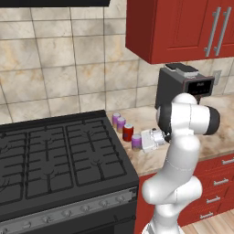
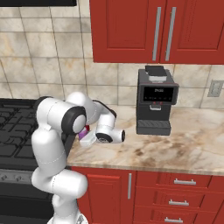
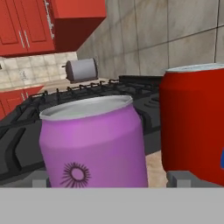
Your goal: Four empty soda cans are scattered around the kitchen. Gather all the cans and cluster them next to the stove for recycling.
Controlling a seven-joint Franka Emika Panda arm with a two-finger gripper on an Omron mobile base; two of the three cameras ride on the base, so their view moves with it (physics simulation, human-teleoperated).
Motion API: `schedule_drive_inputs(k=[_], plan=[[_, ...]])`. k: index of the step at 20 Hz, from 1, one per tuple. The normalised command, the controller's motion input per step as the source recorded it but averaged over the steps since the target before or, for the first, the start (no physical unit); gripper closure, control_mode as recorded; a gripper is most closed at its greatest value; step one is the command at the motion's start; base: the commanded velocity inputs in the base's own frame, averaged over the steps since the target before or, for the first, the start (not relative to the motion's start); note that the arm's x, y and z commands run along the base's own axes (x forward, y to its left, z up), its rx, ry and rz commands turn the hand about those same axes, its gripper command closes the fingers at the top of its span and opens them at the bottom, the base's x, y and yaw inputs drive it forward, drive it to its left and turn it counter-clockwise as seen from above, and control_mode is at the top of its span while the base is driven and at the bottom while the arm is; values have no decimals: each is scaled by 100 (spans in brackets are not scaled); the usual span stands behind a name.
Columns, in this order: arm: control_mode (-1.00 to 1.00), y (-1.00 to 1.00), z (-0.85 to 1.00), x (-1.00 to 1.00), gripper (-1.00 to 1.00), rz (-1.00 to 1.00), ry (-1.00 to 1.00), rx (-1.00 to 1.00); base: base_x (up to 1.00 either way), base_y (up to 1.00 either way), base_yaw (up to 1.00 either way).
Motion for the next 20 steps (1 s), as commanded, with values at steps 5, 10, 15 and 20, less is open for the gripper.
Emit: schedule_drive_inputs(k=[5,10,15,20], plan=[[-100,0,3,-4,-100,0,0,0,0,0,0],[-100,-2,10,0,-100,0,0,0,0,0,0],[-100,-4,16,0,-100,0,0,0,0,0,0],[-100,0,18,7,-100,0,0,0,0,0,0]])
